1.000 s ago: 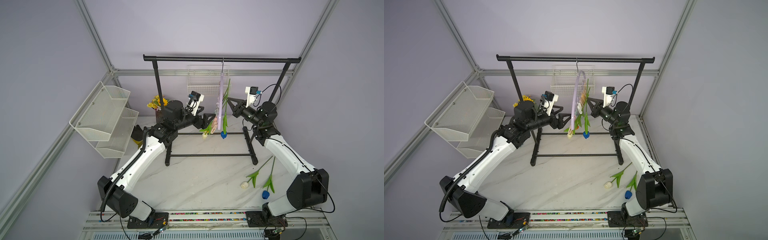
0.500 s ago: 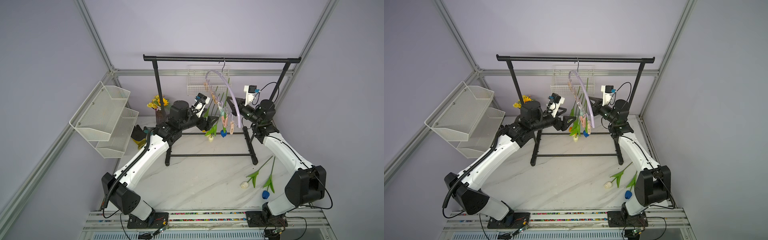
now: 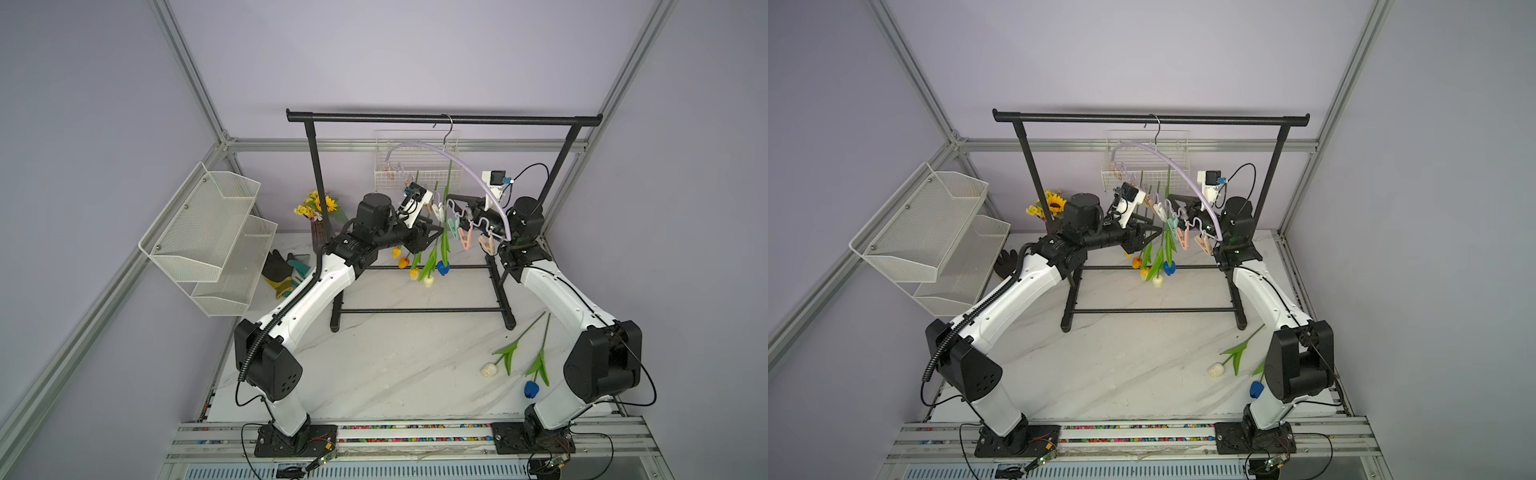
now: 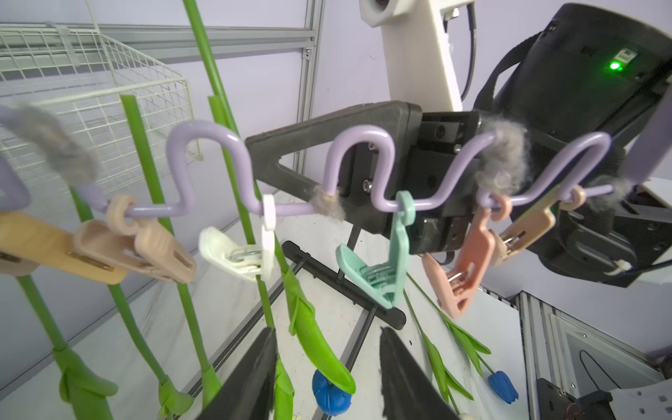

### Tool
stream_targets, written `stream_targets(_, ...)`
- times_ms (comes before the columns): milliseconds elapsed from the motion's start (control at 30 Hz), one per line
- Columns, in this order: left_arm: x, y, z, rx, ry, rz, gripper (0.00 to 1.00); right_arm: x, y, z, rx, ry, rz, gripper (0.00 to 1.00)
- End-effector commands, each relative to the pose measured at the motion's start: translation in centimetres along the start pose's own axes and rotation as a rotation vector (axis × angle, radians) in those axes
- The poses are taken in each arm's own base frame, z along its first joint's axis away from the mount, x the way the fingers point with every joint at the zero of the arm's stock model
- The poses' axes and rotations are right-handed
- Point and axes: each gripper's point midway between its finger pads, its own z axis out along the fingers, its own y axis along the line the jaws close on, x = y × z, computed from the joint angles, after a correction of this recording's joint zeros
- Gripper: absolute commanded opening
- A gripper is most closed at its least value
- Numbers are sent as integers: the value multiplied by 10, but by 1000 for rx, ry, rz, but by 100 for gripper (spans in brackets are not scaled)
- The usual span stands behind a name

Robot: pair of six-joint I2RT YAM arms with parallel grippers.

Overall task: Dry the flowers on a clothes hanger
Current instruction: Open the clamp at the hanger.

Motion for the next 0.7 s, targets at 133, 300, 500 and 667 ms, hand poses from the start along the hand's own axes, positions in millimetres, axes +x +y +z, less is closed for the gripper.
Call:
stream_targets(133, -36, -13, -1, 74, -96, 4, 51, -13, 13, 4, -65, -30, -8, 0)
stream_targets(300, -39, -11, 6, 74, -99, -9, 55, -13, 13, 6, -73, -30, 2, 0)
stream_targets(500, -40, -17, 11, 90, -102, -3, 55, -13, 13, 7, -78, -26, 5, 0)
stream_targets(667, -38, -20, 16, 87, -99, 5, 57, -14, 14, 6, -78, -26, 5, 0)
